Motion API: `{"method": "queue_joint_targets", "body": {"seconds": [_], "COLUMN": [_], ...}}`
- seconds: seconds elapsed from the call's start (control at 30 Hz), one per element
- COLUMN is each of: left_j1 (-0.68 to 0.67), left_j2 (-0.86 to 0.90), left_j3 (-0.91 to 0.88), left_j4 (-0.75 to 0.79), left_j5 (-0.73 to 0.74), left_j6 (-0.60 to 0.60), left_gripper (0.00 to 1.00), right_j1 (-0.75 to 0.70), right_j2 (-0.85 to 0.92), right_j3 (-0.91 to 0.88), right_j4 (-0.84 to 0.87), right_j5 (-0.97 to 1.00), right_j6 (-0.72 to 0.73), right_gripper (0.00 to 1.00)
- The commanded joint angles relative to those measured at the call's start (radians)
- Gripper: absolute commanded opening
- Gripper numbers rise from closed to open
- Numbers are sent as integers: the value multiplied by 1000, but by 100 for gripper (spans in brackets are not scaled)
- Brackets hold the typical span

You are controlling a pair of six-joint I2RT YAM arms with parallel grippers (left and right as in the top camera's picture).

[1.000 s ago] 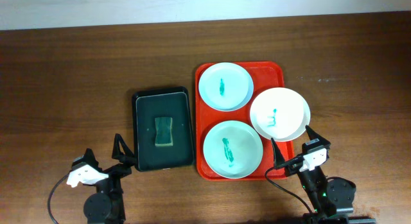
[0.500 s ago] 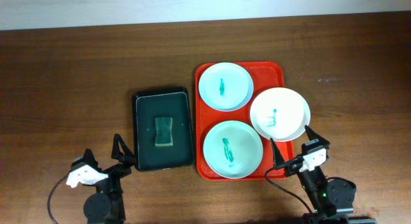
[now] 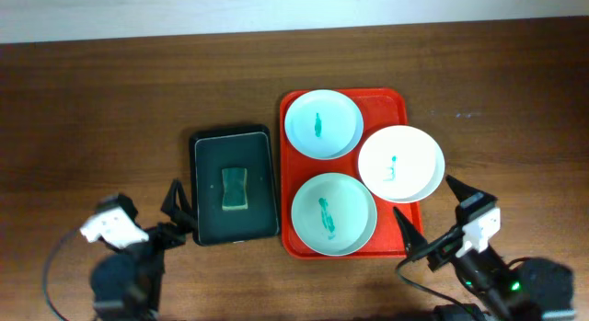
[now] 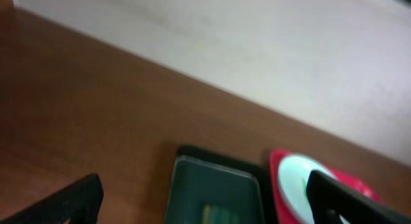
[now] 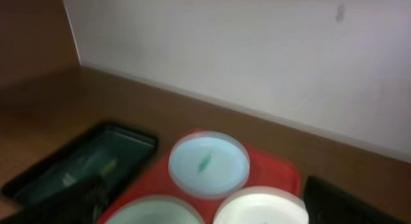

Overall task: Clean dirty plates on tray and stack at the side
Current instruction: 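Reach left gripper to the sponge on the green tray and grasp it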

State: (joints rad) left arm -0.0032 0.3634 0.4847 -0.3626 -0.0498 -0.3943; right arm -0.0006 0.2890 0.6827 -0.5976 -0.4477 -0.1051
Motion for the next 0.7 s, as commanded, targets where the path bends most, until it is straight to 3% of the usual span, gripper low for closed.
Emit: {"method": "queue_joint_targets", "body": {"seconds": [0.0,0.1,0.3,0.5,0.57,0.67], "left_j1": [-2,-2,-2,-18,-53,-135], "left_j2": [256,497,727,832,887,1012], "left_j3": [310,592,837,842,842,842], "left_j4": [-188,-408,-543,-626,-683,-753], "left_j5": [114,154,215,274,255,225], "left_j6": [60,60,56,55,56,56], "left_gripper": [99,99,99,99,99,99], "right_j1": [-6,-6,-6,-6,-6,-6], "right_j2": [205,402,595,696,707,710], "right_j3": [258,465,570,570,570,570], "right_j4": [-216,-419,-550,-605,-616,-620], "right_j5": [110,89,-114,-148,-148,-147], "right_j6": [9,10,10,10,10,10], "right_gripper": [98,98,98,100,87,84]}}
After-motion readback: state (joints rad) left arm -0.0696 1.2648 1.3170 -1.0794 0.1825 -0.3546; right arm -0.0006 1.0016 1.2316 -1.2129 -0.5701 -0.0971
